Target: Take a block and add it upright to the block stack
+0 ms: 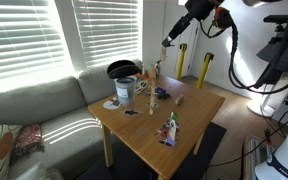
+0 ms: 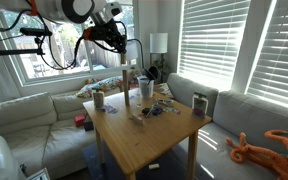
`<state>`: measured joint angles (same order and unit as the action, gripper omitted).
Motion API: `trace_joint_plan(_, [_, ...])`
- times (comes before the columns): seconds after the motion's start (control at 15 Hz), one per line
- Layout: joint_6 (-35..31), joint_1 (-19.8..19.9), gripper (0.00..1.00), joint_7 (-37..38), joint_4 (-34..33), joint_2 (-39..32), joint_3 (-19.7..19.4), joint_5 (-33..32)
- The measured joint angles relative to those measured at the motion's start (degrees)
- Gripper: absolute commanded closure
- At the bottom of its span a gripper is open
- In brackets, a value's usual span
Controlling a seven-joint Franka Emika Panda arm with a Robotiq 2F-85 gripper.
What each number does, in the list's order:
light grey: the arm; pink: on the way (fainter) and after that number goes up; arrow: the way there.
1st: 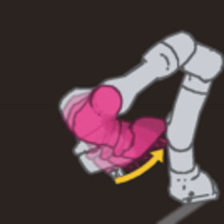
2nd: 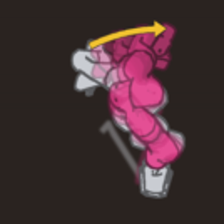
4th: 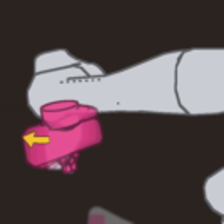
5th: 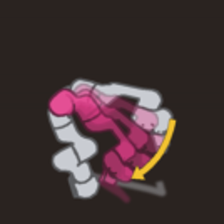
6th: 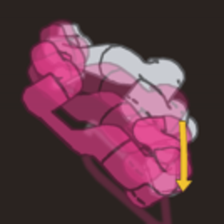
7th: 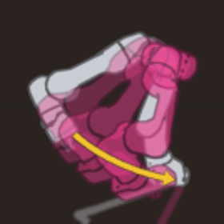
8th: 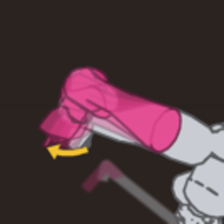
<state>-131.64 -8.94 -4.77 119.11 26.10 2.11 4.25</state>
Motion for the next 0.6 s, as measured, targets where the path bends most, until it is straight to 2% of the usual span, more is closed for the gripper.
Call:
trace_joint_plan(0.27, [-3.4,-1.2,0.93,-2.5,0.4,-0.6,0.0,1.0])
trace_joint_plan(0.6, [-3.8,-2.0,0.93,-5.8,0.7,-1.8,-0.1,2.4])
